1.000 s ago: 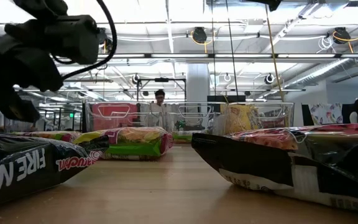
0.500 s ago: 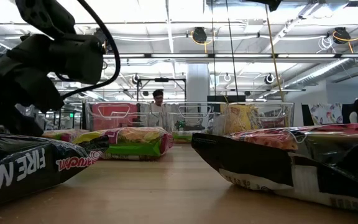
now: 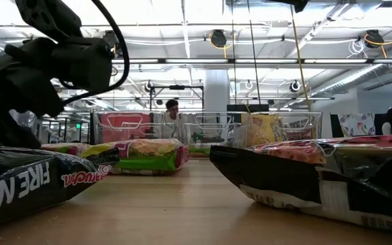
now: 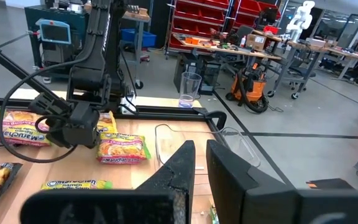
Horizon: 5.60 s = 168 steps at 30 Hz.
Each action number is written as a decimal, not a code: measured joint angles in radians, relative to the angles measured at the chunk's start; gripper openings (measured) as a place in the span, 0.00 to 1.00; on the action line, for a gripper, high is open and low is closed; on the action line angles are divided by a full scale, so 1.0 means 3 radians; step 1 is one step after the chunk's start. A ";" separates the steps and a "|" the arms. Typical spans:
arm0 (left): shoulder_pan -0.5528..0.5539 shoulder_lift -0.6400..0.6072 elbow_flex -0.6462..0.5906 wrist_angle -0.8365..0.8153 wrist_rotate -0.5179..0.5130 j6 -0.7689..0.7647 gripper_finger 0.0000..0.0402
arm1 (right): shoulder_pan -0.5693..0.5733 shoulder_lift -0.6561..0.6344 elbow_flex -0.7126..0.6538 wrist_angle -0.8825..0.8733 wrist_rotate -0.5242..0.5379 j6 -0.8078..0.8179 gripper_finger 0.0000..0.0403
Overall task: Sort Maruchan noodles
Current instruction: Put the green noodle pack into the center transparent bin
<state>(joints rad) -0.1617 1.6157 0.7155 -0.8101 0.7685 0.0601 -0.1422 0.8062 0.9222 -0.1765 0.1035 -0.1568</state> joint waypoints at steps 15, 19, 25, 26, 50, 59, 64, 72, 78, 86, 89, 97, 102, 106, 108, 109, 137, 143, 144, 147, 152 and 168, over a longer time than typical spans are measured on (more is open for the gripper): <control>-0.0026 0.0000 0.0000 0.0001 -0.0275 -0.0023 0.14 | -0.0001 0.0000 0.0000 -0.0001 -0.0001 0.0049 0.09; -0.0029 0.0000 0.0000 0.0000 -0.0014 -0.0037 0.14 | -0.0001 0.0000 0.0000 -0.0001 -0.0001 0.0048 0.09; -0.0029 0.0000 -0.0001 0.0001 -0.0008 -0.0016 0.14 | -0.0001 0.0000 0.0000 -0.0001 -0.0001 0.0046 0.09; -0.0029 0.0000 -0.0001 0.0000 -0.0009 0.0010 0.14 | -0.0001 0.0000 0.0000 -0.0002 -0.0001 0.0047 0.09; -0.0061 0.0000 -0.0001 0.0019 -0.0097 -0.0017 0.14 | 0.0000 0.0000 0.0000 -0.0002 -0.0001 0.0046 0.09; -0.0239 -0.0001 -0.0001 0.0221 -0.0234 0.0258 0.14 | -0.0001 0.0000 0.0000 -0.0001 0.0000 0.0046 0.09; -0.0285 -0.0001 -0.0001 0.0362 -0.0432 0.0128 0.14 | 0.0000 -0.0001 -0.0001 -0.0001 0.0000 0.0046 0.09; -0.0285 -0.0001 -0.0001 0.0363 -0.0473 0.0056 0.14 | 0.0000 -0.0001 -0.0001 -0.0001 0.0000 0.0036 0.09; -0.0285 -0.0001 -0.0001 0.0420 -0.0474 0.0057 0.14 | 0.0000 -0.0001 -0.0001 -0.0001 0.0000 0.0035 0.09; -0.0292 -0.0001 -0.0001 0.0508 -0.0525 0.0048 0.14 | -0.0001 -0.0001 -0.0001 -0.0001 0.0000 0.0034 0.09; -0.0308 -0.0002 -0.0001 0.0531 -0.0595 0.0022 0.14 | -0.0001 -0.0001 -0.0001 -0.0001 0.0000 0.0035 0.09; -0.0401 -0.0008 -0.0025 0.0582 -0.0645 -0.0081 0.14 | -0.0001 -0.0001 -0.0001 -0.0001 0.0000 0.0034 0.09; -0.0417 -0.0008 -0.0061 0.0604 -0.0649 -0.0209 0.14 | -0.0001 -0.0001 -0.0001 0.0000 0.0000 0.0035 0.09; -0.0417 -0.0005 -0.0063 0.0603 -0.0647 -0.0231 0.14 | 0.0000 -0.0001 -0.0001 0.0000 0.0000 0.0034 0.09; -0.0417 -0.0004 -0.0064 0.0603 -0.0647 -0.0231 0.14 | -0.0001 -0.0001 -0.0001 0.0000 0.0000 0.0034 0.09; -0.0418 -0.0003 -0.0065 0.0604 -0.0647 -0.0231 0.14 | -0.0001 -0.0001 -0.0001 0.0000 0.0000 0.0034 0.09; -0.0429 0.0002 -0.0072 0.0642 -0.0821 -0.0504 0.00 | 0.0000 0.0044 -0.0001 0.0006 -0.0030 0.0384 0.09; -0.0428 0.0004 -0.0074 0.0645 -0.0791 -0.0584 0.00 | 0.0007 0.0416 -0.0001 0.0070 -0.0550 0.0704 0.09; -0.0427 0.0004 -0.0074 0.0645 -0.0791 -0.0587 0.00 | 0.0020 0.0501 -0.0001 0.0073 -0.0605 0.0712 0.09; -0.0400 0.0006 -0.0076 0.0647 -0.0778 -0.0675 0.00 | 0.0067 0.0690 -0.0004 0.0116 -0.0622 0.0614 0.09; -0.0305 -0.0041 -0.0074 0.0651 -0.0746 -0.0885 0.00 | 0.0132 0.0776 -0.0004 0.0125 -0.0623 0.0590 0.09; 0.0009 -0.0392 -0.0034 0.0596 -0.1233 -0.1005 0.00 | 0.0465 0.0986 0.0001 0.0129 -0.0854 0.1191 0.09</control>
<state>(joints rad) -0.1591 1.4980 0.7052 -0.6312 0.3985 -0.2413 -0.0025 1.1022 0.9226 -0.1378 -0.1526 0.2006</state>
